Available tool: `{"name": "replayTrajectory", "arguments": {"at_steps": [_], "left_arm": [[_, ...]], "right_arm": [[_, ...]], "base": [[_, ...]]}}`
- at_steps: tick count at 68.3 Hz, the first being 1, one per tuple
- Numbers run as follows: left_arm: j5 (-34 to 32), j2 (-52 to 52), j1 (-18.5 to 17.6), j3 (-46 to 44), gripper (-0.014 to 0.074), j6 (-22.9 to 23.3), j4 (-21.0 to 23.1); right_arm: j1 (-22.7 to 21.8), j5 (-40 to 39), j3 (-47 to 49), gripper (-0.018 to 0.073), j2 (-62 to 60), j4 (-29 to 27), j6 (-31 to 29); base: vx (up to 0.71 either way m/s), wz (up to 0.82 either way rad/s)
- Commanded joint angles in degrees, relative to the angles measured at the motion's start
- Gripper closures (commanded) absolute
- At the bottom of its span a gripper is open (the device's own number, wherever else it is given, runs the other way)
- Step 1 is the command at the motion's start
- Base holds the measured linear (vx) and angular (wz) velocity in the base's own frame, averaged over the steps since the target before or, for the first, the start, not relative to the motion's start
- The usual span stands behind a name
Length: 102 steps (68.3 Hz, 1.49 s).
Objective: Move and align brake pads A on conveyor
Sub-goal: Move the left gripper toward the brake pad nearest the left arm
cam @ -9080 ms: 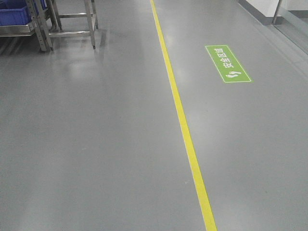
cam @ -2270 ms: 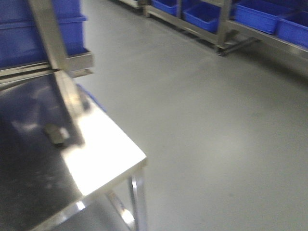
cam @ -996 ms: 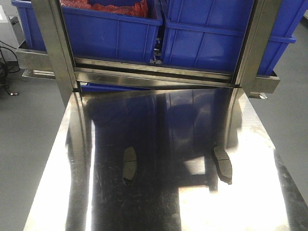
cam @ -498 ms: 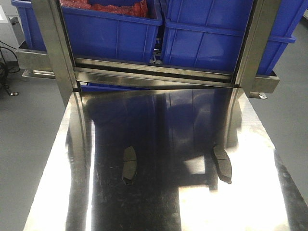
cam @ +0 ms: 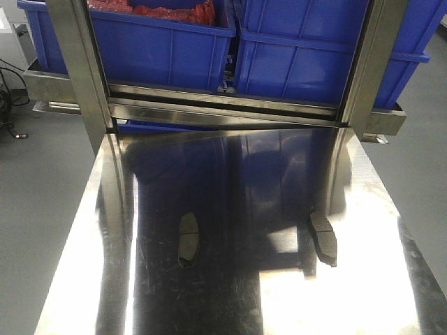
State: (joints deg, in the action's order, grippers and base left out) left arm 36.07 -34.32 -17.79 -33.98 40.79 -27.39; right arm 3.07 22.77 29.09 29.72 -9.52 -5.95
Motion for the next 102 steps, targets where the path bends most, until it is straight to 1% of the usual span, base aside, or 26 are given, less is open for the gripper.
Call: {"name": "replayTrajectory", "arguments": {"at_steps": [1, 39, 47, 53, 56, 63, 64, 69, 72, 74, 86, 93, 95, 97, 101, 102], "left_arm": [[-3.37, -0.14, -0.16, -1.5, 0.0603, 0.25, -1.23], [-3.36, -0.14, -0.16, -1.5, 0.0603, 0.25, -1.22], [-3.41, -0.14, -0.16, -1.5, 0.0573, 0.25, -1.4], [-3.41, -0.14, -0.16, -1.5, 0.0493, 0.25, -1.48], [-3.41, -0.14, -0.16, -1.5, 0.0426, 0.25, -1.47], [-3.35, -0.14, -0.16, -1.5, 0.0222, 0.25, -1.59], [-3.34, -0.14, -0.16, -1.5, 0.0174, 0.25, -1.59], [-3.16, -0.14, -0.16, -1.5, 0.0011, 0.25, -1.59], [-3.22, -0.14, -0.16, -1.5, -0.0104, 0.25, -1.59], [-3.22, -0.14, -0.16, -1.5, -0.0139, 0.25, -1.59], [-2.56, -0.14, -0.16, -1.5, -0.0117, 0.25, -1.6], [-4.21, -0.28, -0.16, -1.5, -0.0086, 0.16, 0.16], [-4.78, -0.35, -0.16, -1.63, -0.0074, -0.77, 0.9], [-5.13, -0.59, -0.16, -1.98, -0.0063, -2.84, 2.2], [-5.13, -2.91, -0.16, -3.33, -0.0049, -7.91, 6.21], [-5.07, -3.57, -0.16, -3.76, -0.0046, -10.01, 7.3]], "right_arm": [[-0.35, -4.07, 1.53, 0.0569, 0.31, -0.01, -0.72], [-0.35, -4.07, 1.53, 0.0569, 0.31, -0.01, -0.72], [-0.35, -4.07, 1.53, 0.0569, 0.31, -0.01, -0.72], [-0.35, -4.07, 1.53, 0.0569, 0.31, -0.01, -0.72], [-0.35, -4.07, 1.53, 0.0569, 0.31, -0.01, -0.72], [-0.35, -4.07, 1.53, 0.0569, 0.31, -0.01, -0.72], [-0.35, -4.07, 1.53, 0.0569, 0.31, -0.01, -0.72], [-0.35, -4.07, 1.53, 0.0569, 0.31, -0.01, -0.72], [-0.35, -4.07, 1.53, 0.0569, 0.31, -0.01, -0.72], [-0.35, -4.07, 1.53, 0.0569, 0.31, -0.01, -0.72], [-0.35, -4.07, 1.53, 0.0569, 0.31, -0.01, -0.72], [-0.35, -4.07, 1.53, 0.0569, 0.31, -0.01, -0.72], [-0.35, -4.07, 1.53, 0.0569, 0.31, -0.01, -0.72], [-0.35, -4.07, 1.53, 0.0569, 0.31, -0.01, -0.72], [-0.35, -4.07, 1.53, 0.0569, 0.31, -0.01, -0.72], [-0.35, -4.07, 1.53, 0.0569, 0.31, -0.01, -0.72]], "base": [[0.0, 0.0], [0.0, 0.0], [0.0, 0.0], [0.0, 0.0], [0.0, 0.0], [0.0, 0.0], [0.0, 0.0], [0.0, 0.0], [0.0, 0.0], [0.0, 0.0], [0.0, 0.0], [0.0, 0.0], [0.0, 0.0], [0.0, 0.0], [0.0, 0.0], [0.0, 0.0]]}}
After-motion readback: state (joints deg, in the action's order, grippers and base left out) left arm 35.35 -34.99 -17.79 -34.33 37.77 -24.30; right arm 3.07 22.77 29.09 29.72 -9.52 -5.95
